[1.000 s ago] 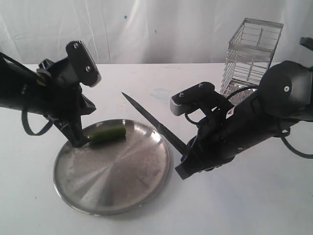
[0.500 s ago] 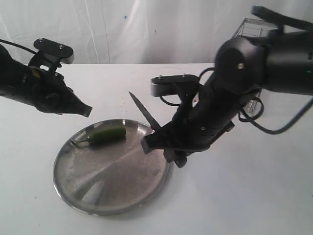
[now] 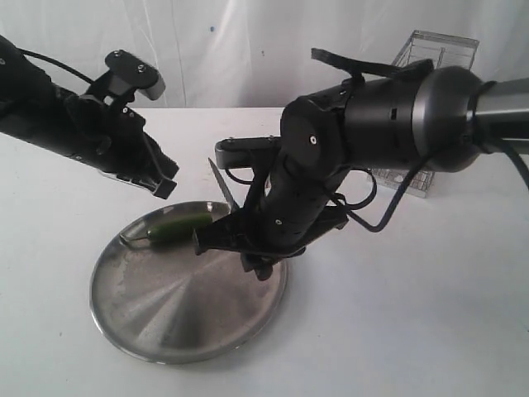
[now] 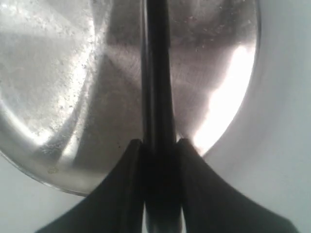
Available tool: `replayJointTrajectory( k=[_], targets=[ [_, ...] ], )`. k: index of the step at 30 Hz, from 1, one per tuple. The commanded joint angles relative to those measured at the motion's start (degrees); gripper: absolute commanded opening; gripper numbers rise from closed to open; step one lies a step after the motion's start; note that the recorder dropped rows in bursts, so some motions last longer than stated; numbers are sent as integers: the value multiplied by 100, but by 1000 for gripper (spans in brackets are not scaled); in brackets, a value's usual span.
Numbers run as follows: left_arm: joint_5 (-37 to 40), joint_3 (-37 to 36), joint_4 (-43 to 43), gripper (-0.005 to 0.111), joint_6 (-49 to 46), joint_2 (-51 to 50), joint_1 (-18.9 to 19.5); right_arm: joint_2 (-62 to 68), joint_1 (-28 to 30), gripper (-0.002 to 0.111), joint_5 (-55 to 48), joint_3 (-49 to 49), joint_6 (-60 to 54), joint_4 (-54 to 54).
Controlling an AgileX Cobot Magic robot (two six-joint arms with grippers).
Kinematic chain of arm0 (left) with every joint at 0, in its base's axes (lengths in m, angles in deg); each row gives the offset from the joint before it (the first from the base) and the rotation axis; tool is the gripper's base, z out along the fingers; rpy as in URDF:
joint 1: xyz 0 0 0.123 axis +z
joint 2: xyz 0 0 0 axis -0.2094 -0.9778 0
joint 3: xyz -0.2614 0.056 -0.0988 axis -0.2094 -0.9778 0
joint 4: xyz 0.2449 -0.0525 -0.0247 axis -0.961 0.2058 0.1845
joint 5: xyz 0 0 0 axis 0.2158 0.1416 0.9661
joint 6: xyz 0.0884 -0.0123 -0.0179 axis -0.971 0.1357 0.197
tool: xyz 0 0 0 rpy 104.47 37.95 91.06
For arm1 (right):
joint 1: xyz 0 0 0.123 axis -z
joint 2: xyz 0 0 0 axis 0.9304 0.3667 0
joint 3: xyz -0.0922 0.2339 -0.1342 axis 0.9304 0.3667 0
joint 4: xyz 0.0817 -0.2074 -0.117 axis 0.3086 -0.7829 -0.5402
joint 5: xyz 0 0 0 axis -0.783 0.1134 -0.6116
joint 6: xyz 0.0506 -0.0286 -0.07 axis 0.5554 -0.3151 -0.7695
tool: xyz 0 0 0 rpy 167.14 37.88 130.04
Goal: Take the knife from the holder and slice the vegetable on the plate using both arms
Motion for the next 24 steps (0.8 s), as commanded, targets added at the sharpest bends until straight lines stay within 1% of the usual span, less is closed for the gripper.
replayJointTrajectory(
  k=[1, 3, 10, 14, 19, 24],
  targets=[
    [34, 30, 1646, 0, -1582, -183, 5, 130, -251, 0, 35, -14, 137, 14],
    [-73, 30, 1836, 0, -1512, -225, 5, 258, -304, 0, 21, -2, 186, 4],
    [-256, 30, 1943, 0, -1386, -367, 16, 432, -520, 0, 256, -2, 423, -163],
    [-244, 30, 2078, 0, -1412, -672, 16, 432, -520, 0, 224, -2, 765, -529],
    [-235, 30, 2434, 0, -1433, -947, 16, 432, -520, 0, 162, -2, 765, -594],
    [-248, 30, 2461, 0, -1432, -1085, 16, 432, -520, 0, 222, -2, 765, -592]
  ],
)
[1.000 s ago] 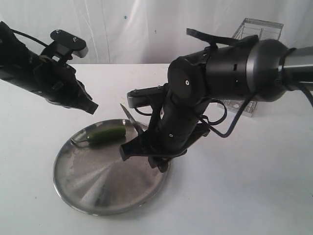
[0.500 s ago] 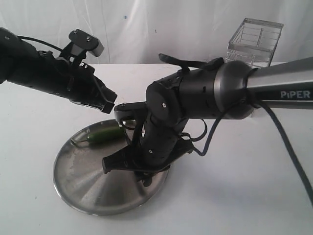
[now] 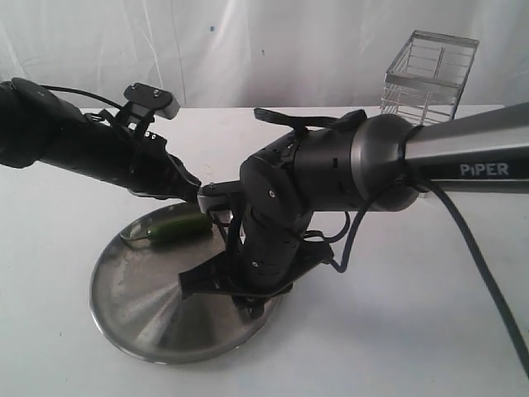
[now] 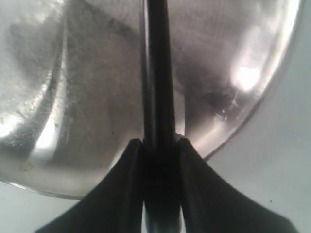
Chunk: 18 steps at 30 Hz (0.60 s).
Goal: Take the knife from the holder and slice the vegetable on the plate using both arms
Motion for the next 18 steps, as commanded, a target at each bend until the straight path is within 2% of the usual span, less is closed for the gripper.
replayJointTrajectory(
  k=[1, 8, 10, 13, 16, 18],
  targets=[
    [52, 9, 148, 0, -41, -118, -22, -87, -24, 0, 256, -48, -77, -55],
    [-292, 9, 484, 0, -10, -130, -22, -87, -24, 0, 342, -48, -77, -69],
    [-401, 9, 752, 0, 300, -154, -22, -87, -24, 0, 342, -48, -77, -69],
    [-441, 9, 1027, 0, 1683, -205, -22, -87, -24, 0, 353, -48, -77, -55],
    [-627, 9, 1523, 0, 1931, -205, -22, -87, -24, 0, 353, -48, -77, -55],
    [-763, 9, 1519, 0, 1905, -289, -22, -87, -24, 0, 375, -48, -77, -55]
  ],
)
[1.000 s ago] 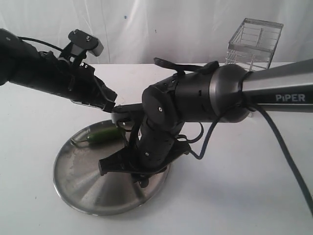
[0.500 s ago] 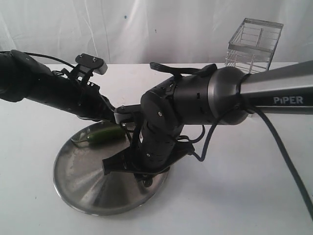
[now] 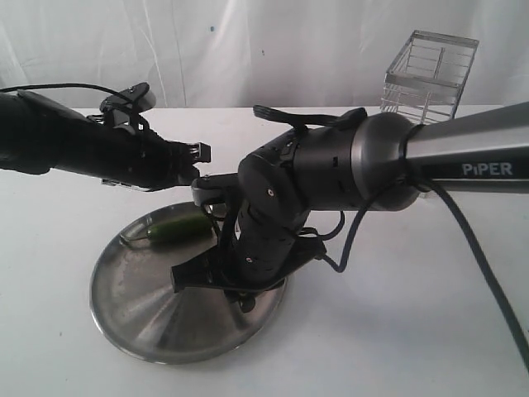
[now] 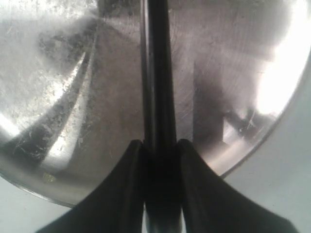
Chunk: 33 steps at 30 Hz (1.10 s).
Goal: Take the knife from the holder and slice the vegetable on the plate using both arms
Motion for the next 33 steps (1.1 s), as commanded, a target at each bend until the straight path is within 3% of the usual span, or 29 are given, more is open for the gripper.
replayJointTrajectory(
  k=[1, 22, 33],
  targets=[
    [-210, 9, 233, 0, 79, -140, -22, -65, -1, 0, 90, -38, -65, -52],
    [-285, 12, 233, 0, -51, -378, -22, -65, -1, 0, -195, -38, -218, 213],
    [459, 311, 254, 0, -571, -378, -22, -65, -1, 0, -253, -38, -218, 335]
  ],
)
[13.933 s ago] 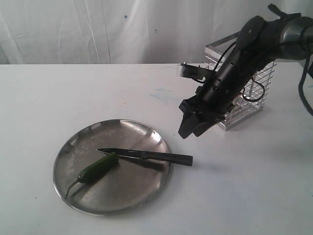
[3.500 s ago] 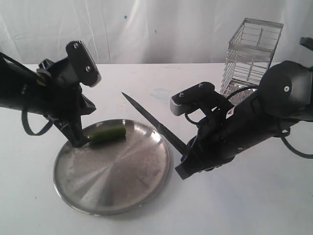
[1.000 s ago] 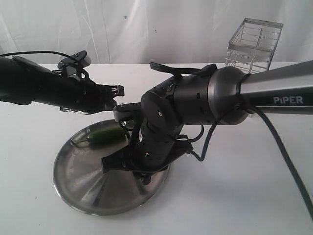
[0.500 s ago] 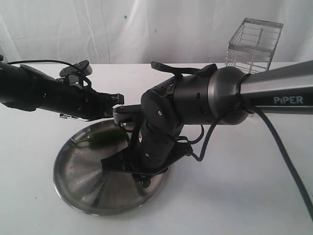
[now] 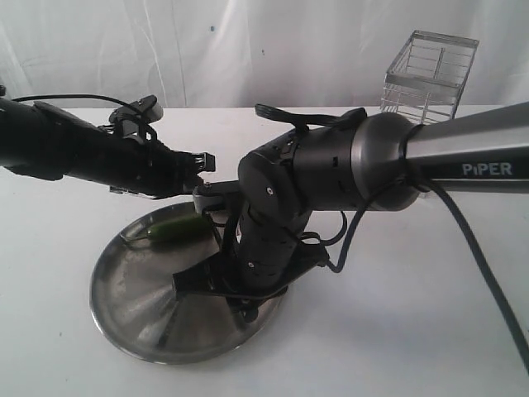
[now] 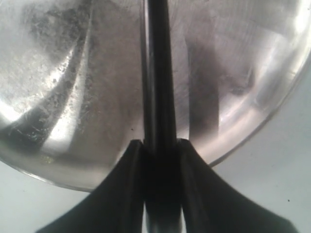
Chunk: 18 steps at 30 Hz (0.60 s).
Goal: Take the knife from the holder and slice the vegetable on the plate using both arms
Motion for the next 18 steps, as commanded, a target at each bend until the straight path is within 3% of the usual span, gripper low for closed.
replayJointTrajectory(
  k=[1, 18],
  targets=[
    [327, 107, 149, 0, -349, 21, -22, -65, -1, 0, 15, -38, -69, 130],
    [343, 144, 192, 0, -649, -485, -22, -65, -1, 0, 57, -38, -69, 131]
  ],
)
